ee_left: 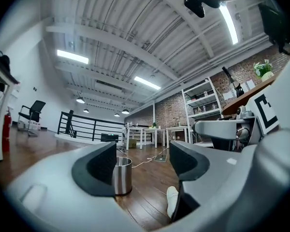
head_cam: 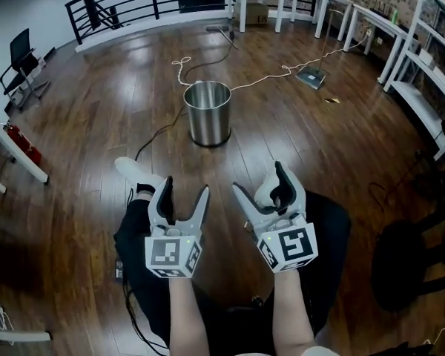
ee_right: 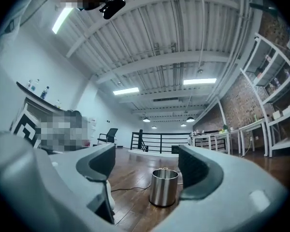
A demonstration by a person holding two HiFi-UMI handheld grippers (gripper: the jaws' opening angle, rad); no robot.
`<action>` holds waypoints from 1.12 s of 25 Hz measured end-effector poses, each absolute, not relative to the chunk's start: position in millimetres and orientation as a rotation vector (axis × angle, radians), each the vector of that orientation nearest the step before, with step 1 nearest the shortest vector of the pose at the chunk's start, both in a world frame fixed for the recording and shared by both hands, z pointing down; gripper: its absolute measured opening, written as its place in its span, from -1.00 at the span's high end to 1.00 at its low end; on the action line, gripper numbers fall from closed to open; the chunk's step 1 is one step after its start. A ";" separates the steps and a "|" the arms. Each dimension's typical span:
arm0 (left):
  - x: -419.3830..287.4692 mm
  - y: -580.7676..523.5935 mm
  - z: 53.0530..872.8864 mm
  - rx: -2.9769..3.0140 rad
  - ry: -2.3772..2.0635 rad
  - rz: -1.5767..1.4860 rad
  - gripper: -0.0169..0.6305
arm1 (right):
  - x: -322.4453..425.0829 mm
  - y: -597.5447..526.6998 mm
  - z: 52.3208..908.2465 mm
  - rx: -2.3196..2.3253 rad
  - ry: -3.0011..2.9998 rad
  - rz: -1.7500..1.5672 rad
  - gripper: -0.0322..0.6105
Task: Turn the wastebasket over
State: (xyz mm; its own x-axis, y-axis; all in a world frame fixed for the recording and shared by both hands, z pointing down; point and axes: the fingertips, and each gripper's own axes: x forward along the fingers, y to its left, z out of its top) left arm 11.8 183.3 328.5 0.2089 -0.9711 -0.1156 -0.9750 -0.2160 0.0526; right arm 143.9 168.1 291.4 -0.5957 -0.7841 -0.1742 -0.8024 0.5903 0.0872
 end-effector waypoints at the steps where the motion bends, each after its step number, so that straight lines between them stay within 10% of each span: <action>1: 24.3 200.5 323.3 -2.399 1.958 0.199 -0.14 | 157.6 183.9 287.5 -1.339 2.700 0.246 -0.30; 28: 177.1 408.0 322.8 -2.162 2.184 0.076 -0.05 | 334.8 357.2 304.4 -1.349 2.801 0.227 -0.26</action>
State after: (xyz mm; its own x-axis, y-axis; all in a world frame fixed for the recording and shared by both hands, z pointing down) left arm 177.1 408.0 322.8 -0.0092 -0.9965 -0.0827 -0.9999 0.0102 -0.0123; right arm 334.8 357.2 304.4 -0.6251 -0.7759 -0.0851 -0.7795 0.6148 0.1205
